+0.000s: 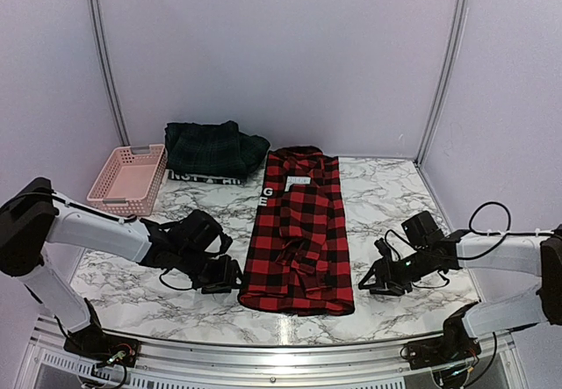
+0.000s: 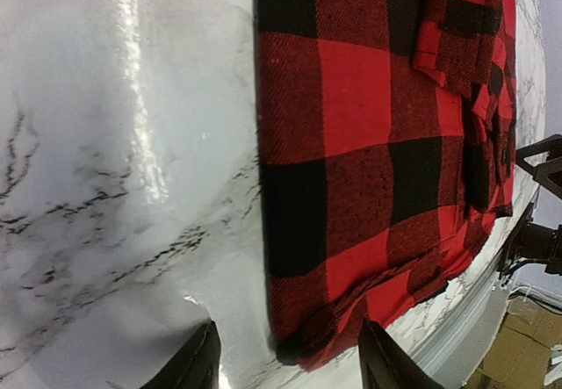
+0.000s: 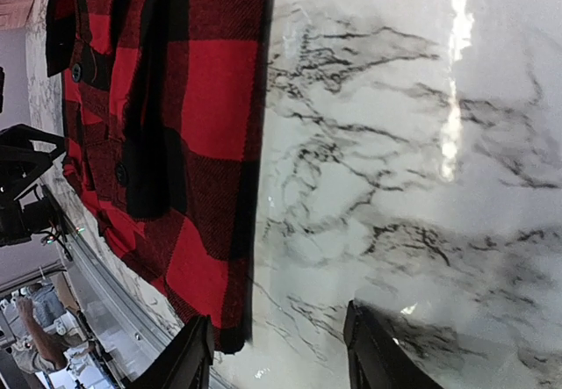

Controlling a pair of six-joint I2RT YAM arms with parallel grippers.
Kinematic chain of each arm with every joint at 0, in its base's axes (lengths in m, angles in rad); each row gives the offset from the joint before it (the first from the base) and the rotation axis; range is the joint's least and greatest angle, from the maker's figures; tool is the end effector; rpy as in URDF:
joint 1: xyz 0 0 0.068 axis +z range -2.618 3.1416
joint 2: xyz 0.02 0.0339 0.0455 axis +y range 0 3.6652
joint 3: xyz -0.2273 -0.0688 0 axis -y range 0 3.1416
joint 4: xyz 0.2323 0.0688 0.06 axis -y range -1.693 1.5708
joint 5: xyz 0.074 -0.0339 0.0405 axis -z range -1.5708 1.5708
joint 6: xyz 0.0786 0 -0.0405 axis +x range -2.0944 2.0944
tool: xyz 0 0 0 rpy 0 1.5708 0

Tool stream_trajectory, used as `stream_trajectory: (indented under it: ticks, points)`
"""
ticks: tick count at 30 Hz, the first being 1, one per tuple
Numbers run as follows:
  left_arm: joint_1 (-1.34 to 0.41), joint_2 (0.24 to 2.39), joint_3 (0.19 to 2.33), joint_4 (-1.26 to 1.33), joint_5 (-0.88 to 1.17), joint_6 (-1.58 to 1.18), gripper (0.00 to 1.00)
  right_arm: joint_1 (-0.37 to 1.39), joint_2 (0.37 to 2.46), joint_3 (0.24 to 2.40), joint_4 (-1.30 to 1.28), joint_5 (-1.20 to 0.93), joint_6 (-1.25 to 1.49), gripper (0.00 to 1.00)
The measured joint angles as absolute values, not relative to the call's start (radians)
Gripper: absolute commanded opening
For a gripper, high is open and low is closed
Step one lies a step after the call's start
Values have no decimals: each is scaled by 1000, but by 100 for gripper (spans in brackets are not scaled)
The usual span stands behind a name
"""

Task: Fold and stack the mixed laundry pile
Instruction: Pick up the rectangle-folded T-shirt from the center of the board.

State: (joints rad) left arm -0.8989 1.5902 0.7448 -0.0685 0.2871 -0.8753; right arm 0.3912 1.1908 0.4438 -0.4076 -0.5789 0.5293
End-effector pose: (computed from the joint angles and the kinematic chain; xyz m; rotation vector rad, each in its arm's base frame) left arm 0.1784 -0.2601 0.0885 0.1694 2.7728 -0.9864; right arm 0.1717 0.1173 0.0829 0.0178 2.8555 1.0277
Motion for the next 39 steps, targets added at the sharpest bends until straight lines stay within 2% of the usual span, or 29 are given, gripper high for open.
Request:
stream_trajectory:
  ticks: [15, 19, 23, 25, 30, 39]
  points:
    - [-915, 1703, 766, 117, 398, -895, 37, 505, 1302, 398, -128, -676, 619, 42]
    - [-920, 1716, 768, 129, 407, -897, 27, 533, 1333, 396, -83, -692, 632, 29]
    - [-927, 1726, 770, 129, 411, -895, 10, 538, 1351, 393, -69, -694, 636, 2]
    - [-933, 1729, 770, 123, 410, -894, 0, 540, 1348, 388, -81, -691, 638, 0]
    - [-964, 1724, 770, 98, 422, -892, 0, 541, 1270, 387, -165, -705, 631, 0]
    - [-1063, 1565, 770, -10, 498, -916, 0, 552, 919, 389, -353, -805, 677, 0]
